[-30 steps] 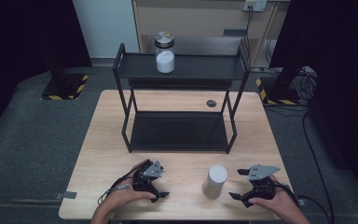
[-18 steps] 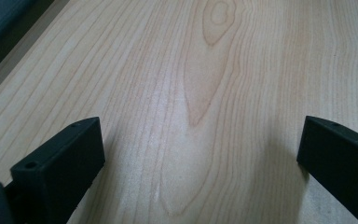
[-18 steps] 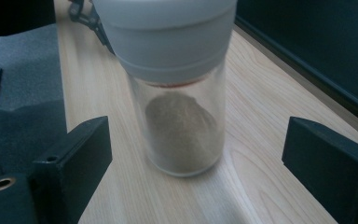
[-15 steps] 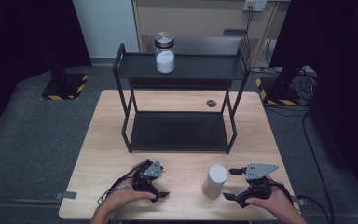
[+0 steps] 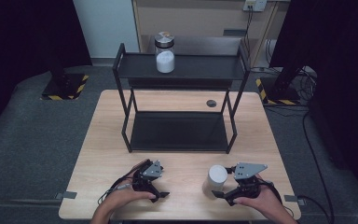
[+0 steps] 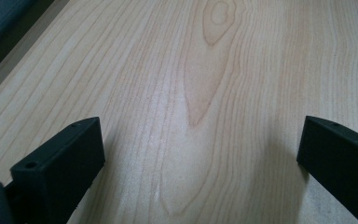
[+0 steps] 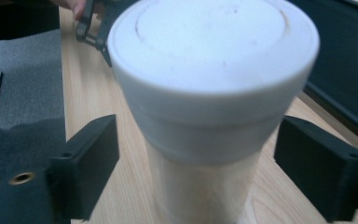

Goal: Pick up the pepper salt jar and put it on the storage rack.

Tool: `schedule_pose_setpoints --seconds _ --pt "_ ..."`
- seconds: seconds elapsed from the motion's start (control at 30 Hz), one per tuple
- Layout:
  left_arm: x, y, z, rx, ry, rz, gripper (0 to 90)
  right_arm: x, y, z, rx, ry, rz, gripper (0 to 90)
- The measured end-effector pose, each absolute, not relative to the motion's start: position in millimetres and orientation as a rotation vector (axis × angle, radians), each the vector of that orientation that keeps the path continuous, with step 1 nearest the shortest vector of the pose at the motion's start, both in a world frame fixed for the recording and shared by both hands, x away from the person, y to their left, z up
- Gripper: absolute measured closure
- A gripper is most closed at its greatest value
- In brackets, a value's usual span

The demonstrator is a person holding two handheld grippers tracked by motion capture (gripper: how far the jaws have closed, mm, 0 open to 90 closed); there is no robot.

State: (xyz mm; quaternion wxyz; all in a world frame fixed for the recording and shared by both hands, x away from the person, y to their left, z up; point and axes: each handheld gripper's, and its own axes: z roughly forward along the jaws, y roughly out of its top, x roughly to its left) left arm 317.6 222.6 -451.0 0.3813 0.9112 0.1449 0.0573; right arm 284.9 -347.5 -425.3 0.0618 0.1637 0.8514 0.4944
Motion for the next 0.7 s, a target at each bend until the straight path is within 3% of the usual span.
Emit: schedule_pose_setpoints --seconds 0.33,0.7 --pt "316.9 222.9 -451.0 2.324 0.381 0.151 0.0 280.6 -347.1 -432.3 0.534 2.494 1.581 31.7" --pt "316.8 223.5 -451.0 2.323 0.383 0.152 0.0 272.7 -346.3 -433.9 0.527 2.45 1.573 35.9"
